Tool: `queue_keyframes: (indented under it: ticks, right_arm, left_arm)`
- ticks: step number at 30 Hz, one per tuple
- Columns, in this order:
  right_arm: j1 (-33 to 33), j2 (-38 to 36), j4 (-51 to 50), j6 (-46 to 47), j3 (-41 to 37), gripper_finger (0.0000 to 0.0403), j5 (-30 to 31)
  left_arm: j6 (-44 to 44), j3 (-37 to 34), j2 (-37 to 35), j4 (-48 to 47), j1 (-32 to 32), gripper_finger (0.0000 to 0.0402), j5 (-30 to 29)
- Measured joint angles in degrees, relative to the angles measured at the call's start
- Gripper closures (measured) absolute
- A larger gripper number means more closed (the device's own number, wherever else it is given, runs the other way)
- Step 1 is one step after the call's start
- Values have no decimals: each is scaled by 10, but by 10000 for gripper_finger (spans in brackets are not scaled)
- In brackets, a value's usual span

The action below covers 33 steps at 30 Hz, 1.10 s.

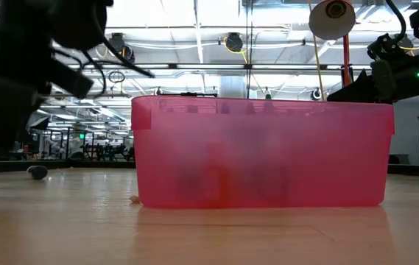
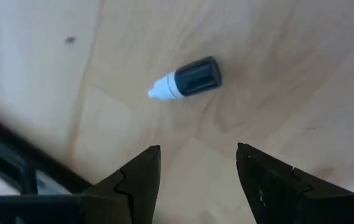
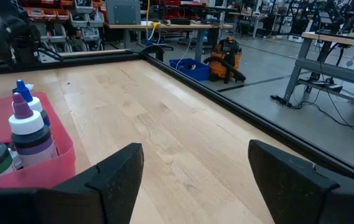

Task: Pick & Place food coloring
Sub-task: Put the small purple food coloring bottle into the red bin

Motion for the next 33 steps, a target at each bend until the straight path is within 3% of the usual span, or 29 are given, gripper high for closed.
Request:
queue_keyframes:
  ticks: [4,8,17,21,33]
  right_arm:
    - [0,0,0,0,0,124,0]
    - [0,0,0,0,0,124,0]
    - [0,0,0,0,0,124,0]
    - [0,0,0,0,0,124,0]
    - [0,0,0,0,0,124,0]
  left_arm:
    - [87,-26,0,54,11,190,-38]
    - [124,-33,0,43,19,190,-91]
    - [176,-86,0,103,39,190,-59]
    - [205,-109,-3,149,37,190,-69]
    - [244,-114,-2,170,33,190,-86]
